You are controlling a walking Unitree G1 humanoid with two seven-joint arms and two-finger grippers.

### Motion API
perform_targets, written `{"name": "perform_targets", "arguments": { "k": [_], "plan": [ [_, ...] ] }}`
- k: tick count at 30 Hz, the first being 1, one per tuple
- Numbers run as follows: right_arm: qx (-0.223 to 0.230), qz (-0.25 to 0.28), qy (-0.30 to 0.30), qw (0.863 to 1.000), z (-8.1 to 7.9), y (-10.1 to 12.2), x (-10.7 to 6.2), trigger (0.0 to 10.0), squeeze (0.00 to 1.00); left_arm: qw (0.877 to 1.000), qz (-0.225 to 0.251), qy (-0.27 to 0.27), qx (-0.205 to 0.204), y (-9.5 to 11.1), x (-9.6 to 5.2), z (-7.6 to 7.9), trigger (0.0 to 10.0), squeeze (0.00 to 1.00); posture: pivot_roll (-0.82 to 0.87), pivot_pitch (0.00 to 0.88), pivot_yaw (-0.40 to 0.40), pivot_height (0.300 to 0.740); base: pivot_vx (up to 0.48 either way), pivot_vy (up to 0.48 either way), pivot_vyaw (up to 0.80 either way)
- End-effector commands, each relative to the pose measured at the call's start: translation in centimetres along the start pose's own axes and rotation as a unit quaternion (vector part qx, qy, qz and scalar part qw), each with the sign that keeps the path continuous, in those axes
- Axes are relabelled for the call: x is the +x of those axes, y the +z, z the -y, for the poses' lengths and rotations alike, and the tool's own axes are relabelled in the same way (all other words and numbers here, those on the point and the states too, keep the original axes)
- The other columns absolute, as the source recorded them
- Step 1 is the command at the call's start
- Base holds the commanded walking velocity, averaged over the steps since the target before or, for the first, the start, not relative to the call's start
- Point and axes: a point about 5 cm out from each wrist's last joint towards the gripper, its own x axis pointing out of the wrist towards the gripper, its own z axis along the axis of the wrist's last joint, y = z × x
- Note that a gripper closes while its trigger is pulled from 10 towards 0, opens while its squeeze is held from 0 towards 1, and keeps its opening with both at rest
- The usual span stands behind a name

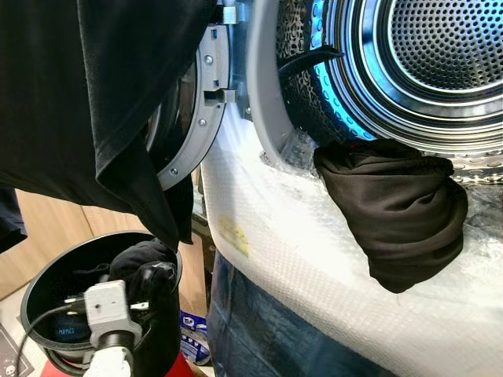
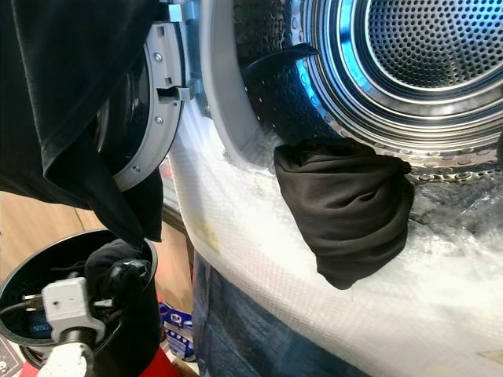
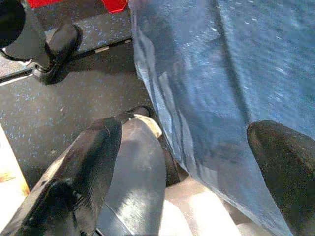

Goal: Clothes washing

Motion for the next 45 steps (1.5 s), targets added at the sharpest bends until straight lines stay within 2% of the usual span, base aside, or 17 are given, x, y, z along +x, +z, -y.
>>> {"name": "perform_targets", "arguments": {
  "k": [1, 6, 11, 14, 20, 23, 27, 28, 29, 32, 34, 36, 38, 42, 43, 44, 45],
  "plan": [
    [-0.008, 0.000, -0.014, 1.000, 0.3, 0.6, 0.1, 10.0, 0.00, 1.000, 0.013, 0.007, 0.006, 1.0, -0.3, -0.1, 10.0, 0.00, 0.19, 0.000, -0.014, 0.740, 0.000, 0.000, 0.00],
    [0.009, -0.021, -0.039, 0.999, 0.4, -0.2, 0.1, 10.0, 0.00, 0.999, 0.024, 0.005, 0.026, 2.5, -1.6, -0.1, 10.0, 0.00, 0.24, 0.001, -0.018, 0.740, 0.000, 0.000, 0.00],
    [0.012, -0.024, -0.042, 0.999, 0.2, -0.4, 0.1, 10.0, 0.00, 0.999, 0.027, -0.001, 0.037, 3.5, -2.2, -0.2, 10.0, 0.00, 0.25, 0.006, -0.014, 0.740, 0.000, 0.000, 0.00],
    [0.013, -0.026, -0.043, 0.999, -0.1, -0.5, 0.1, 10.0, 0.00, 0.995, 0.039, -0.048, 0.073, 5.0, -2.4, 0.1, 10.0, 0.00, 0.25, 0.006, -0.011, 0.740, 0.000, 0.000, 0.00],
    [0.009, -0.024, -0.037, 0.999, -0.3, -0.2, 0.2, 10.0, 0.00, 0.988, 0.037, -0.117, 0.099, 5.9, -1.8, 0.9, 10.0, 0.00, 0.26, 0.003, -0.005, 0.740, 0.000, 0.000, 0.00],
    [0.008, -0.023, -0.035, 0.999, -0.3, -0.1, 0.2, 10.0, 0.00, 0.974, 0.034, -0.189, 0.117, 6.5, -1.2, 2.5, 10.0, 0.00, 0.25, 0.000, -0.006, 0.740, 0.000, 0.000, 0.00],
    [0.006, -0.023, -0.034, 0.999, -0.3, -0.3, 0.2, 10.0, 0.00, 0.962, 0.028, -0.245, 0.117, 6.9, -1.3, 4.1, 10.0, 0.00, 0.24, 0.001, -0.013, 0.740, 0.000, 0.000, 0.00],
    [0.002, -0.024, -0.033, 0.999, -0.3, -0.3, 0.2, 10.0, 0.00, 0.955, 0.021, -0.271, 0.119, 6.9, -1.4, 4.6, 10.0, 0.00, 0.23, 0.000, -0.007, 0.740, 0.000, 0.000, 0.00],
    [0.002, -0.024, -0.033, 0.999, -0.3, -0.3, 0.2, 10.0, 0.00, 0.955, 0.021, -0.271, 0.119, 6.9, -1.4, 4.6, 10.0, 0.00, 0.23, 0.000, -0.007, 0.740, 0.000, 0.000, 0.00],
    [0.007, -0.024, -0.037, 0.999, -0.1, -0.4, 0.1, 10.0, 0.00, 0.943, 0.006, -0.306, 0.129, 6.8, -1.2, 4.9, 10.0, 0.00, 0.22, 0.000, 0.005, 0.740, 0.000, 0.000, 0.00],
    [0.012, -0.022, -0.039, 0.999, -0.2, -0.4, 0.1, 10.0, 0.00, 0.929, -0.013, -0.340, 0.144, 6.3, -1.0, 5.0, 10.0, 0.00, 0.22, 0.000, 0.000, 0.740, 0.000, 0.000, 0.00],
    [0.012, -0.022, -0.039, 0.999, -0.2, -0.4, 0.1, 10.0, 0.00, 0.926, -0.017, -0.347, 0.145, 6.2, -0.9, 5.1, 10.0, 0.00, 0.22, 0.000, 0.000, 0.740, 0.000, 0.000, 0.00],
    [0.007, -0.024, -0.033, 0.999, -0.4, -0.5, 0.2, 10.0, 0.00, 0.916, -0.037, -0.366, 0.162, 5.5, -0.4, 5.2, 10.0, 0.00, 0.21, 0.000, -0.005, 0.740, 0.000, 0.000, 0.00],
    [0.005, -0.024, -0.032, 0.999, -0.5, -0.3, 0.2, 10.0, 0.00, 0.908, -0.044, -0.383, 0.166, 5.3, 0.2, 5.5, 10.0, 0.00, 0.21, 0.000, -0.004, 0.740, 0.000, 0.000, 0.00],
    [0.006, -0.020, -0.032, 0.999, -0.5, 0.1, 0.3, 10.0, 0.00, 0.900, -0.059, -0.405, 0.149, 5.0, 0.1, 6.0, 10.0, 0.00, 0.20, 0.000, -0.003, 0.740, 0.000, 0.000, 0.00],
    [0.006, -0.020, -0.032, 0.999, -0.5, 0.1, 0.3, 10.0, 0.00, 0.900, -0.059, -0.405, 0.149, 5.0, 0.1, 6.0, 10.0, 0.00, 0.20, 0.000, -0.003, 0.740, 0.000, 0.000, 0.00],
    [0.006, -0.016, -0.032, 0.999, -0.5, 0.6, 0.3, 10.0, 0.00, 0.890, -0.066, -0.426, 0.149, 4.7, 0.0, 6.5, 10.0, 0.00, 0.20, 0.000, -0.003, 0.740, 0.000, 0.000, 0.00]
  ]
}}
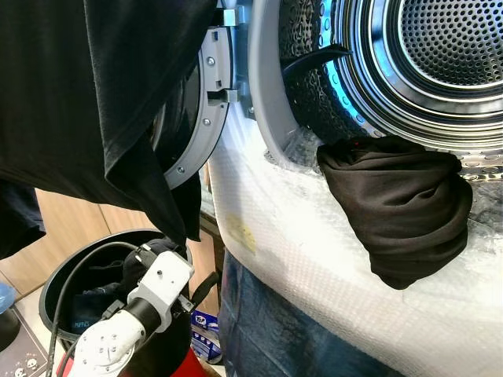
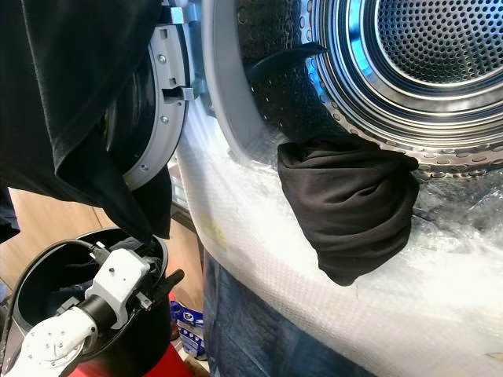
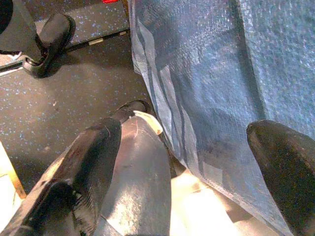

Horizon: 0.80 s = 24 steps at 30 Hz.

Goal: Clothes washing

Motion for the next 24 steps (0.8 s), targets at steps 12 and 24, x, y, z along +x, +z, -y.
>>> {"name": "perform_targets", "arguments": {
  "k": [12, 24],
  "plan": [
    [-0.011, 0.010, -0.002, 1.000, 0.2, 1.1, 0.1, 10.0, 0.00, 0.964, 0.093, -0.250, 0.009, 3.8, 4.5, 7.2, 10.0, 0.00, 0.18, 0.000, -0.011, 0.740, 0.000, 0.000, 0.00],
    [-0.043, 0.006, -0.005, 0.999, 1.2, 1.0, -0.1, 10.0, 0.00, 0.900, 0.206, -0.383, 0.041, 8.9, 4.7, 12.3, 10.0, 0.00, 0.22, 0.000, -0.033, 0.740, 0.000, 0.000, 0.00]
  ]
}}
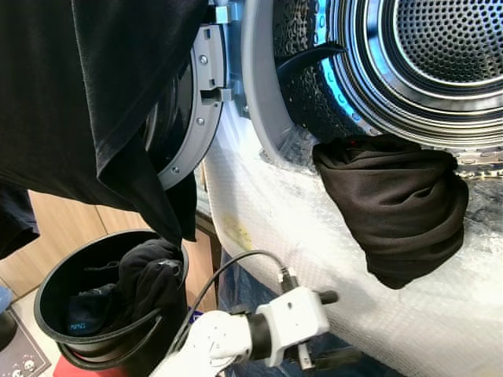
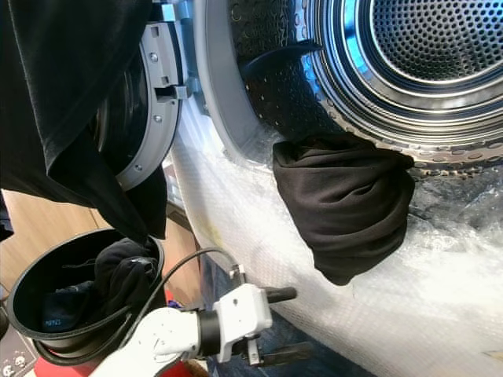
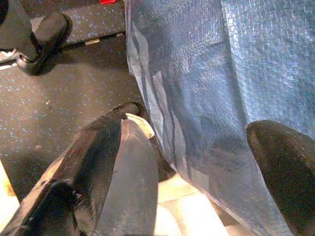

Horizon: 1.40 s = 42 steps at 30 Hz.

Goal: Clothes washing

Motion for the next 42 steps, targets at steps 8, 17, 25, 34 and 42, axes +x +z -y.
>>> {"name": "perform_targets", "arguments": {
  "k": [8, 17, 25, 34, 42],
  "plan": [
    [-0.013, 0.014, -0.002, 1.000, 0.5, 1.3, 0.0, 10.0, 0.00, 1.000, 0.014, -0.001, -0.013, 0.8, 0.3, 0.6, 10.0, 0.00, 0.21, 0.000, -0.022, 0.740, 0.000, 0.000, 0.00],
    [-0.001, 0.007, -0.021, 1.000, 0.8, 1.2, 0.0, 10.0, 0.00, 0.972, 0.059, 0.184, -0.130, 0.8, -2.2, -0.7, 10.0, 0.00, 0.21, 0.000, -0.004, 0.740, 0.000, 0.000, 0.00],
    [-0.009, 0.009, -0.022, 1.000, 0.6, 0.9, 0.0, 10.0, 0.00, 0.970, 0.074, -0.061, -0.225, 2.5, -2.1, 2.3, 10.0, 0.00, 0.22, 0.000, -0.019, 0.740, 0.000, 0.000, 0.00],
    [0.000, 0.009, -0.028, 1.000, 0.5, 0.7, 0.0, 10.0, 0.00, 0.993, -0.051, -0.098, -0.040, 2.1, -4.5, -1.4, 10.0, 0.00, 0.21, 0.000, 0.004, 0.740, 0.000, 0.000, 0.00],
    [-0.001, 0.006, -0.028, 1.000, 0.6, 0.8, 0.0, 10.0, 0.00, 0.997, 0.006, -0.071, 0.017, 3.4, -3.6, -3.7, 10.0, 0.00, 0.20, 0.000, 0.005, 0.740, 0.000, 0.000, 0.00]
  ]
}}
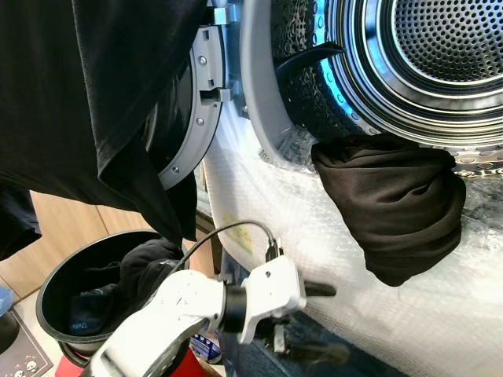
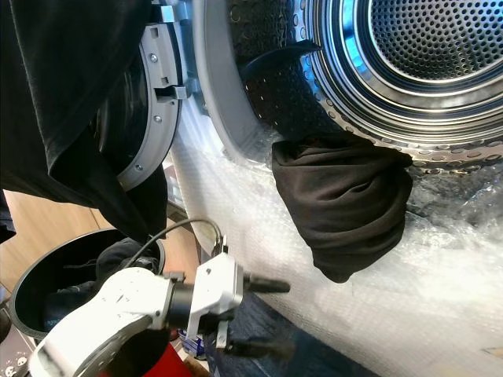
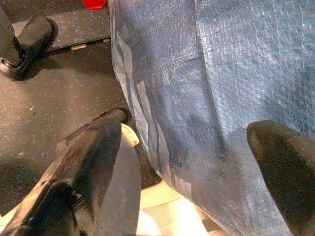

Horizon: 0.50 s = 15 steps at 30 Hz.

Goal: Clothes washing

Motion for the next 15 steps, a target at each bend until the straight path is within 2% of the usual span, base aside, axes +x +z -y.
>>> {"name": "perform_targets", "arguments": {
  "k": [1, 5, 8, 11, 14, 15],
  "plan": [
    [0.004, -0.001, -0.003, 1.000, 0.1, 0.1, 0.0, 10.0, 0.00, 0.999, 0.015, 0.015, 0.025, 0.6, 0.1, -1.1, 10.0, 0.00, 0.19, 0.000, 0.005, 0.740, 0.000, 0.000, 0.00],
    [0.006, 0.001, -0.007, 1.000, 0.3, 0.3, 0.0, 10.0, 0.00, 0.998, 0.032, 0.023, 0.040, 1.0, 1.0, -2.0, 10.0, 0.00, 0.19, 0.000, 0.001, 0.740, 0.000, 0.000, 0.00],
    [0.006, 0.003, -0.008, 1.000, 0.3, 0.4, 0.0, 10.0, 0.00, 0.997, 0.048, 0.009, 0.064, 1.6, 1.7, -2.6, 10.0, 0.00, 0.18, 0.000, -0.004, 0.740, 0.000, 0.000, 0.00],
    [0.005, 0.003, -0.009, 1.000, 0.3, 0.3, 0.0, 10.0, 0.00, 0.996, 0.056, 0.007, 0.074, 1.8, 1.8, -2.9, 10.0, 0.00, 0.18, 0.000, -0.004, 0.740, 0.000, 0.000, 0.00],
    [0.004, 0.002, -0.010, 1.000, 0.3, 0.3, 0.0, 10.0, 0.00, 0.994, 0.077, 0.003, 0.082, 2.7, 2.2, -3.5, 10.0, 0.00, 0.18, 0.000, -0.001, 0.740, 0.000, 0.000, 0.00],
    [0.003, 0.001, -0.010, 1.000, 0.3, 0.3, 0.0, 10.0, 0.00, 0.992, 0.101, 0.002, 0.081, 3.6, 2.5, -3.7, 10.0, 0.00, 0.18, 0.000, -0.001, 0.740, 0.000, 0.000, 0.00]
  ]
}}
